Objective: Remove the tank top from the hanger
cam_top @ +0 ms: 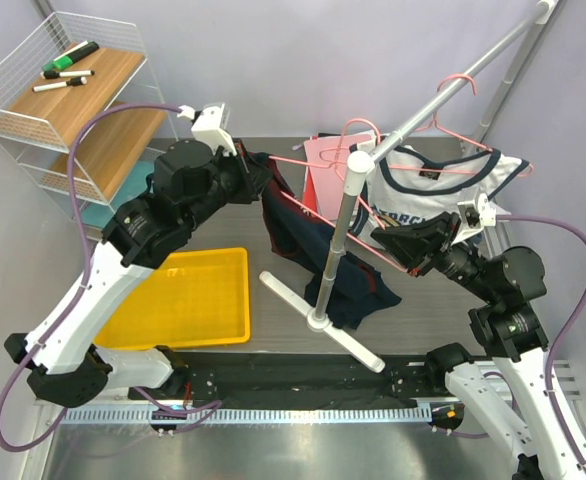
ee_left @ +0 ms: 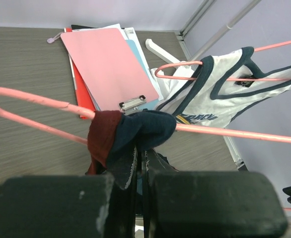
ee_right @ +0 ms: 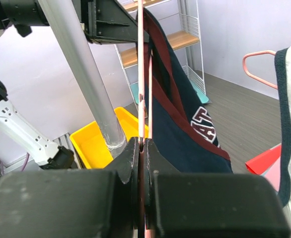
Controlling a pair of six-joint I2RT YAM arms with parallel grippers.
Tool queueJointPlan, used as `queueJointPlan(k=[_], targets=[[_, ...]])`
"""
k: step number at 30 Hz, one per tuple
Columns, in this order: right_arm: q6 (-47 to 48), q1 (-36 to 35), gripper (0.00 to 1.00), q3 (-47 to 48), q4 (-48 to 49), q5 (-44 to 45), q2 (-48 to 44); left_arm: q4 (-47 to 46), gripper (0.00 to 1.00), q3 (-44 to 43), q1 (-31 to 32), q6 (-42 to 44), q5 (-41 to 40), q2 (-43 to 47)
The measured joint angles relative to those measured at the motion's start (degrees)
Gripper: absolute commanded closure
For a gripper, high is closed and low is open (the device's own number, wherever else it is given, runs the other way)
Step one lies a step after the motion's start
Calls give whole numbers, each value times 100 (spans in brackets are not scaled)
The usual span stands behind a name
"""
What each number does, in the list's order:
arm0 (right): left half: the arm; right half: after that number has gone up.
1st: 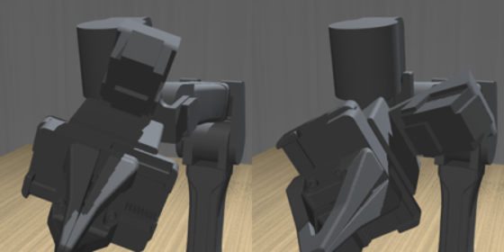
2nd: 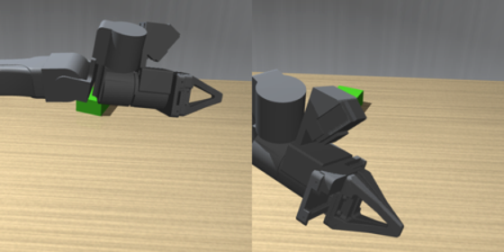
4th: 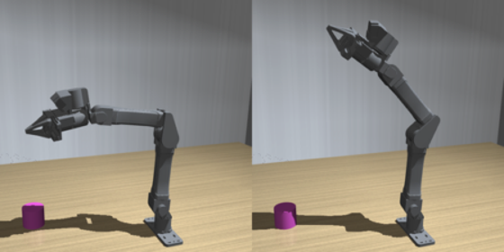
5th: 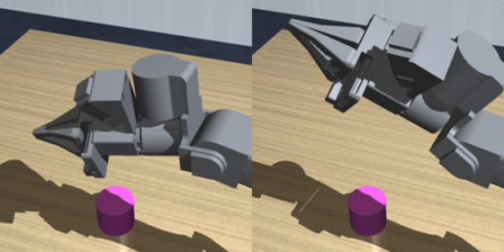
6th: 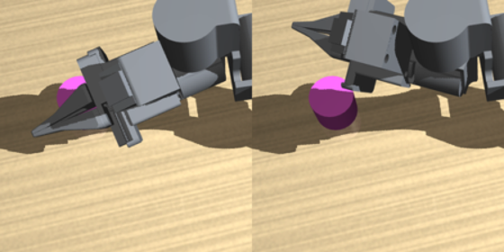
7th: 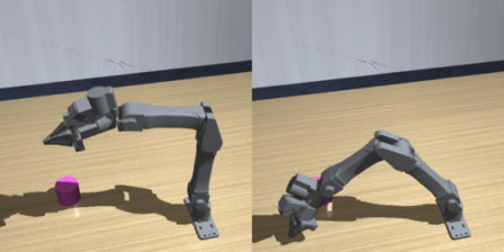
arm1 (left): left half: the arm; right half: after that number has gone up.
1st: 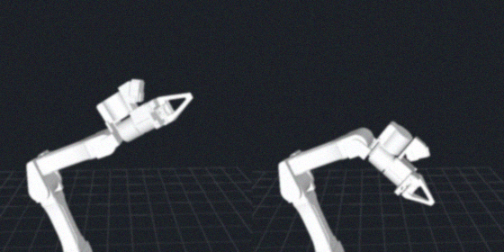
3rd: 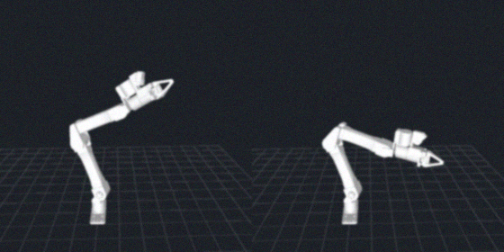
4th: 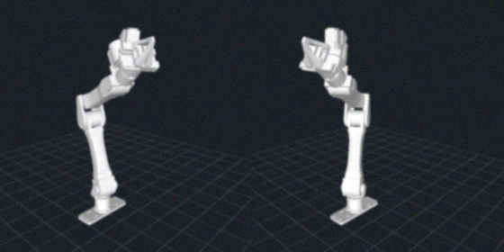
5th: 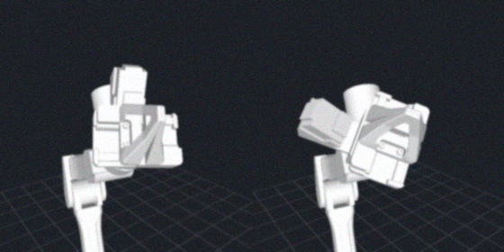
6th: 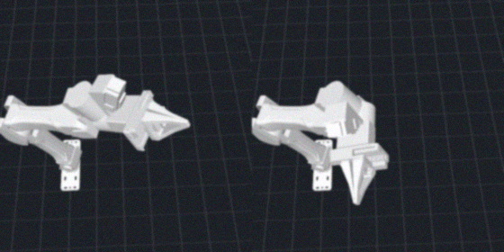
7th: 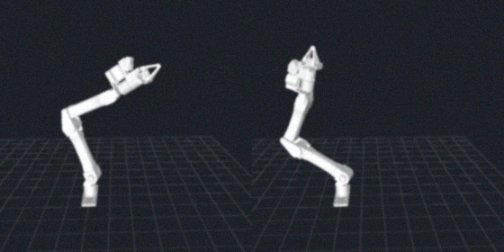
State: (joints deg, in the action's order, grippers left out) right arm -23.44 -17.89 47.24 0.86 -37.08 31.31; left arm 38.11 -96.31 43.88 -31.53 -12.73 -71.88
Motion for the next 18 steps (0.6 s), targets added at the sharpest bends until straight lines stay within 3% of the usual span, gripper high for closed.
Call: queueJointPlan(k=[18], targets=[[313, -2, 99, 151, -487, 546, -44, 348, 100, -273, -2, 308, -839, 310]])
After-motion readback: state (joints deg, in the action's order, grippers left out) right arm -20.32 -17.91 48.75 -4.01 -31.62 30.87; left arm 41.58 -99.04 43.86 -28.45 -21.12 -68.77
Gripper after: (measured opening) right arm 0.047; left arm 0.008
